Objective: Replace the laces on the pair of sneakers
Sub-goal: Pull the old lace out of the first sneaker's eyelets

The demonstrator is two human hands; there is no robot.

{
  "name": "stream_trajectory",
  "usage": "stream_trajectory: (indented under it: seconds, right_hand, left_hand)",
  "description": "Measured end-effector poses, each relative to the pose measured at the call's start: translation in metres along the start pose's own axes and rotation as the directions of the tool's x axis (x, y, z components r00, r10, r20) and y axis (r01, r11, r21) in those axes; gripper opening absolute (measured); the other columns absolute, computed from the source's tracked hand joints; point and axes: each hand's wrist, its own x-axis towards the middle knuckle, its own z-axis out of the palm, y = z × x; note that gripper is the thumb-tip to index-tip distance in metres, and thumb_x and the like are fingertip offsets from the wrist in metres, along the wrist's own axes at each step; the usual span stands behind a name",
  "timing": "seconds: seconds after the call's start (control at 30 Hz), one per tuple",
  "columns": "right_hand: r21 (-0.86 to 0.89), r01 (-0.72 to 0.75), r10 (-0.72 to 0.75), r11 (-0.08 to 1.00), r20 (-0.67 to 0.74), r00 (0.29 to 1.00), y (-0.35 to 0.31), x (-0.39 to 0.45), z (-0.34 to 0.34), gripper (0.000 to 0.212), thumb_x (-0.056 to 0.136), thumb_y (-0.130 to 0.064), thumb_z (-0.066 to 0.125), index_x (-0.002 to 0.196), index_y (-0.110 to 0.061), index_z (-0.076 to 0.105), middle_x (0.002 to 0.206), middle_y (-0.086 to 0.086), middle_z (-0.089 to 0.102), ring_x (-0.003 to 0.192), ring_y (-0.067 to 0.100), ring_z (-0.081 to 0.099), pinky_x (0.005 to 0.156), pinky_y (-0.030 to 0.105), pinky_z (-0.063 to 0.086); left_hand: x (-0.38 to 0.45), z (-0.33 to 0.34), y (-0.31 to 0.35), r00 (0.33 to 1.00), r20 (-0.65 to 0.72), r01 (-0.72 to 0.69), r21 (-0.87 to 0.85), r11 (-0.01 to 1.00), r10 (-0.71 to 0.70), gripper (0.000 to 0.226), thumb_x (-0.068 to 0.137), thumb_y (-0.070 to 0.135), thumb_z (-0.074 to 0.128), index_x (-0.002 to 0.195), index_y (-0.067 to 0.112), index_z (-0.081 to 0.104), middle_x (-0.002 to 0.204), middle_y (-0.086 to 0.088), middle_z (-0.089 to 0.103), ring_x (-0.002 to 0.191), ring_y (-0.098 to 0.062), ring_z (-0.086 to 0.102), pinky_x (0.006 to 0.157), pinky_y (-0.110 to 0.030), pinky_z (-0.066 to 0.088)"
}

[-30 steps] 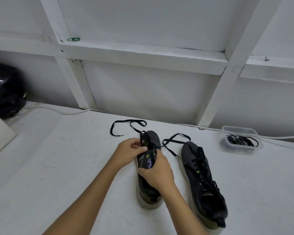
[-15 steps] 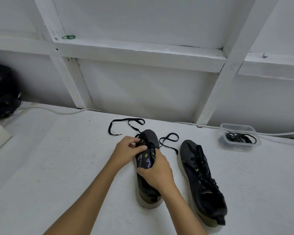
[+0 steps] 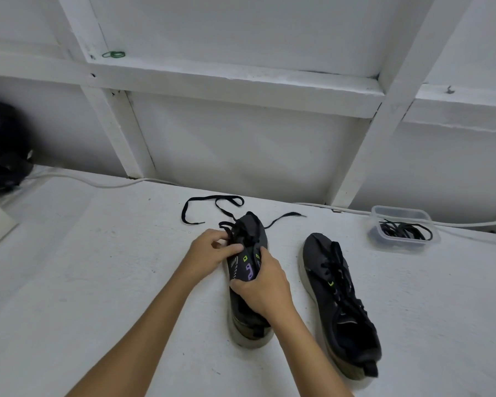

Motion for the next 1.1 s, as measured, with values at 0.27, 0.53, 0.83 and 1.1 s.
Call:
stream_trajectory:
  seconds: [0.27,0.53,0.83,1.1]
  right_hand:
    - [0.011,0.007,-0.007,1.000,0.010,1.000,0.002,0.000,0.000,0.082,0.079,-0.037,0.077,0.149,-0.023,0.038,0.141,-0.004,0.052,0.125,0.021,0.053,0.104,0.040,0.048]
    - [-0.018,0.016,-0.016,1.000,-0.006,1.000,0.000,0.001,0.001,0.079,0.079,-0.039,0.077,0.146,-0.022,0.039,0.136,-0.003,0.054,0.121,0.020,0.054,0.100,0.039,0.050]
    - [0.008,0.010,-0.010,1.000,-0.003,1.000,0.002,0.000,0.001,0.078,0.078,-0.037,0.077,0.145,-0.022,0.041,0.135,-0.005,0.055,0.122,0.020,0.054,0.103,0.040,0.048]
    - [0.013,0.009,-0.009,1.000,-0.014,1.000,0.002,0.000,0.002,0.072,0.077,-0.037,0.077,0.140,-0.024,0.044,0.129,-0.005,0.057,0.115,0.018,0.057,0.098,0.040,0.051]
  left_hand:
    - [0.007,-0.008,0.008,0.840,-0.533,-0.002,-0.192,0.981,-0.102,0.010,0.097,0.032,0.063,0.088,0.028,0.061,0.087,0.007,0.068,0.075,-0.002,0.067,0.059,-0.016,0.046]
    - [-0.004,0.008,0.000,0.998,-0.044,0.037,-0.065,0.997,-0.040,0.017,0.081,0.045,0.079,0.089,0.032,0.073,0.084,0.012,0.070,0.072,0.003,0.061,0.063,-0.011,0.046]
    - [0.008,-0.007,0.012,0.823,-0.533,0.014,-0.329,0.944,-0.198,0.012,0.097,0.027,0.064,0.095,0.016,0.062,0.086,-0.003,0.072,0.067,-0.002,0.067,0.064,-0.026,0.055]
    - [0.001,0.001,0.003,0.995,-0.069,-0.069,0.050,0.996,0.073,0.004,0.085,0.029,0.077,0.087,0.030,0.074,0.089,0.016,0.073,0.082,-0.001,0.065,0.074,-0.012,0.047]
